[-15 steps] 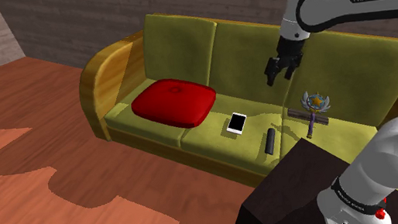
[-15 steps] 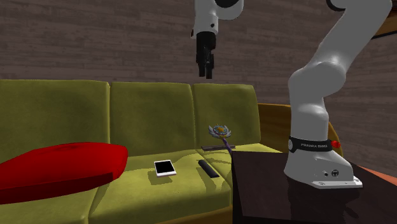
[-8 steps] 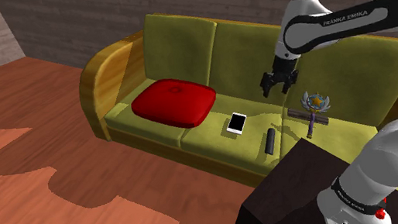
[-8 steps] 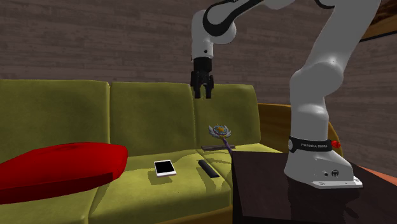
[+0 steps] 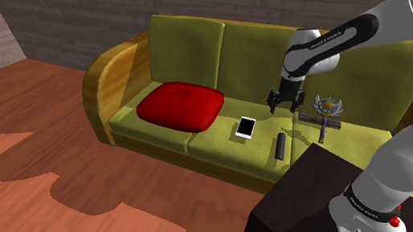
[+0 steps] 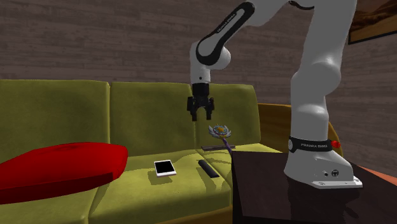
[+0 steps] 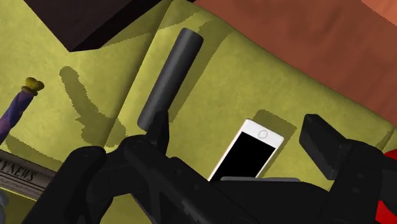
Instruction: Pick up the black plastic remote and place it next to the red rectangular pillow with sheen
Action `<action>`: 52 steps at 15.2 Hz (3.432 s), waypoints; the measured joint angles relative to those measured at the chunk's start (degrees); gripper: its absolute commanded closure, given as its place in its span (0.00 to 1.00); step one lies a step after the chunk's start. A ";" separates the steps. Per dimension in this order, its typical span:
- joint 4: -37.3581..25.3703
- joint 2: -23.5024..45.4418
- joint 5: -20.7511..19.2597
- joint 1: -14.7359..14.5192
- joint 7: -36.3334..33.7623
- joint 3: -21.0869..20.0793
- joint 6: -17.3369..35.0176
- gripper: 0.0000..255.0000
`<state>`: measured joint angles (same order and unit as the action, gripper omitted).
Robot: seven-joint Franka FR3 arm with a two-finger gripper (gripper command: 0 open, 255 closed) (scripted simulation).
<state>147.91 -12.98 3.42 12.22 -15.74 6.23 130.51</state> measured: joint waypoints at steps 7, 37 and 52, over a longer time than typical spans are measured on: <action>0.47 13.90 6.58 1.97 -0.61 2.76 11.73 0.00; -5.29 41.02 28.48 10.17 7.85 -3.00 28.59 1.00; -2.06 31.55 22.85 6.77 2.84 1.30 22.54 1.00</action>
<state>145.85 18.57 26.27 18.99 -12.90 7.52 153.05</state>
